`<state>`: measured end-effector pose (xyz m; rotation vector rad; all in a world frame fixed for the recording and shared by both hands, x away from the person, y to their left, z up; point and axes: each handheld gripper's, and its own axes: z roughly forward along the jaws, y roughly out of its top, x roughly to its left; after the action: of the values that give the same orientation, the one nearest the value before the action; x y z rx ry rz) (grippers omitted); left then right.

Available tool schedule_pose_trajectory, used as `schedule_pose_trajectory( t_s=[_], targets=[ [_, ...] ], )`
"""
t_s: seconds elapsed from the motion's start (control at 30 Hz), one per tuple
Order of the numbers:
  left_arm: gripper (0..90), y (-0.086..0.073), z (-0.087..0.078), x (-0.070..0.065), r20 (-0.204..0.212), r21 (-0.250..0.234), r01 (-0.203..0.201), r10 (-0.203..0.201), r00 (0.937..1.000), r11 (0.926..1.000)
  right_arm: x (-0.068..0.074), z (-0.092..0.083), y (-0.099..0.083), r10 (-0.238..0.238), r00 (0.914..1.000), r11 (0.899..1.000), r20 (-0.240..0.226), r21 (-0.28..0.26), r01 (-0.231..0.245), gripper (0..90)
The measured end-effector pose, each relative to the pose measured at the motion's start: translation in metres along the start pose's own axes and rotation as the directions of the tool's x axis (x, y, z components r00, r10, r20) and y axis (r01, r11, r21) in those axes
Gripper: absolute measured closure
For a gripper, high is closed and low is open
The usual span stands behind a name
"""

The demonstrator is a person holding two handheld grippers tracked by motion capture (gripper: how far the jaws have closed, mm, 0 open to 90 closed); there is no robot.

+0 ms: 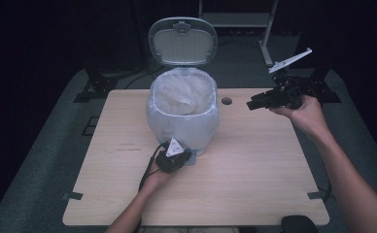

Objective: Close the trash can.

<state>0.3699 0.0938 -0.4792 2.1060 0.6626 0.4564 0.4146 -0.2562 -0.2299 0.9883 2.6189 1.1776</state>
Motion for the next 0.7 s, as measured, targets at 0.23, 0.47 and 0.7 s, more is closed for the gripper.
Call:
schedule_pose_trajectory(
  t_s=[0.23, 0.47, 0.7],
  targets=[
    [84.7, 0.000, 0.000, 0.000, 0.000, 0.000, 0.000, 0.000, 1.0000, 1.0000, -0.004, 0.001, -0.012, 0.014, 0.9999, 1.000, -0.001, -0.007, -0.014, 58.1],
    [84.5, 0.000, 0.000, 0.000, -0.001, 0.001, 0.001, -0.001, 1.0000, 1.0000, -0.010, 0.004, -0.026, 0.037, 0.9993, 0.999, -0.010, -0.018, -0.037, 57.4],
    [83.9, 0.000, 0.000, 0.000, -0.001, -0.003, 0.001, -0.001, 1.0000, 1.0000, -0.017, 0.009, -0.043, 0.064, 0.9978, 0.998, -0.014, -0.024, -0.064, 57.3]
  ],
)
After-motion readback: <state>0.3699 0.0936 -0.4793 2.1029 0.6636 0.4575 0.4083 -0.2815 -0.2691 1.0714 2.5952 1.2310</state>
